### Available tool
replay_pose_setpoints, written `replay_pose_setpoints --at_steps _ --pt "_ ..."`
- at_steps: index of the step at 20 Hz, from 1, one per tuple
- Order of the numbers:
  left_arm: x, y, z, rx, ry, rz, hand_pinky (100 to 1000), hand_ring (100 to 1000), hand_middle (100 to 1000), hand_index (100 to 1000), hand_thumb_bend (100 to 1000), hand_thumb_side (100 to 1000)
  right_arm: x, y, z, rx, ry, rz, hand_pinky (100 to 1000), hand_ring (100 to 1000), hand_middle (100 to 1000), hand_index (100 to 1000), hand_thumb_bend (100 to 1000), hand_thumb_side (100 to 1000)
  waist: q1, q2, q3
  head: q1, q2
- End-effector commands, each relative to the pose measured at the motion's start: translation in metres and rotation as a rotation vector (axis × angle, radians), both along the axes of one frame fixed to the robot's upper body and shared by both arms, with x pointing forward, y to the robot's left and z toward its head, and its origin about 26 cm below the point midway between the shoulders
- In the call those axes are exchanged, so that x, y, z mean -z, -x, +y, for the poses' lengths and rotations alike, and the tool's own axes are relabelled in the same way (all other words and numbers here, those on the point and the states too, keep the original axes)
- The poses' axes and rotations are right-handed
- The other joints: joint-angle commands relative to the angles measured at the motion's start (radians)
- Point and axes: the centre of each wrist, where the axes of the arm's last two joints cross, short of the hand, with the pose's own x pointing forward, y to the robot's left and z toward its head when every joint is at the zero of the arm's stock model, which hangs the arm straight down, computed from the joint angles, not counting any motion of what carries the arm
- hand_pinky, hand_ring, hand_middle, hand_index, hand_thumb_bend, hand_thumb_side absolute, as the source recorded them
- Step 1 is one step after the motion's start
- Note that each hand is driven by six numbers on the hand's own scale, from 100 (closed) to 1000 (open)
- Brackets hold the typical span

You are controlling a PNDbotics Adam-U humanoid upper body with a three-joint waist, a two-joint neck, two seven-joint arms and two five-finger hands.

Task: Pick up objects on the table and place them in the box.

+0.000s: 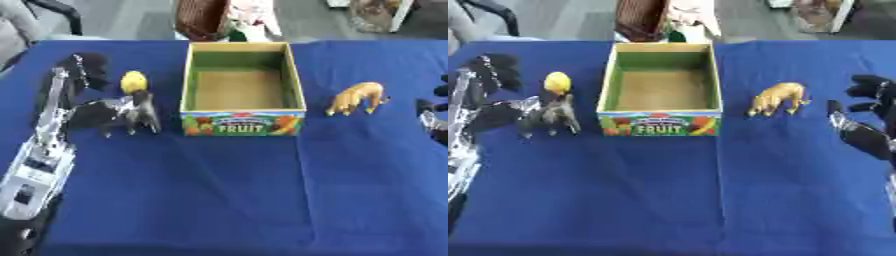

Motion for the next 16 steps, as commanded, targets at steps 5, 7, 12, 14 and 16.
replay_pose_setpoints --at_steps 5,7,12,14,16 --pt "-0.033 0.001 0.024 0.017 -0.279 0.028 579 561 544 686 819 138 -0.008 0.000 -0.006 0.006 0.033 -0.016 618 740 603 782 271 100 0.009 -0.020 -0.006 0.000 -0.005" --pt "-0.041 0.000 0.030 0.026 -0.365 0.053 586 567 550 692 819 139 -0.008 0.000 -0.006 0.005 0.035 -0.015 618 740 602 782 271 100 0.011 -0.021 -0.009 -0.003 -0.004" --pt "-0.056 -0.006 0.044 0.040 -0.562 0.130 605 578 562 701 814 121 -0.007 0.000 -0.007 0.003 0.040 -0.009 619 740 600 783 269 100 0.015 -0.025 -0.016 -0.004 -0.004" --pt "-0.060 -0.010 0.048 0.047 -0.622 0.162 609 581 565 703 813 117 -0.006 0.000 -0.007 0.000 0.041 -0.007 619 740 599 783 267 100 0.016 -0.026 -0.018 -0.001 -0.003" --pt "-0.063 -0.015 0.050 0.058 -0.668 0.192 613 583 567 705 812 116 -0.006 0.000 -0.006 -0.001 0.041 -0.006 619 740 598 783 266 100 0.016 -0.027 -0.020 -0.001 -0.002"
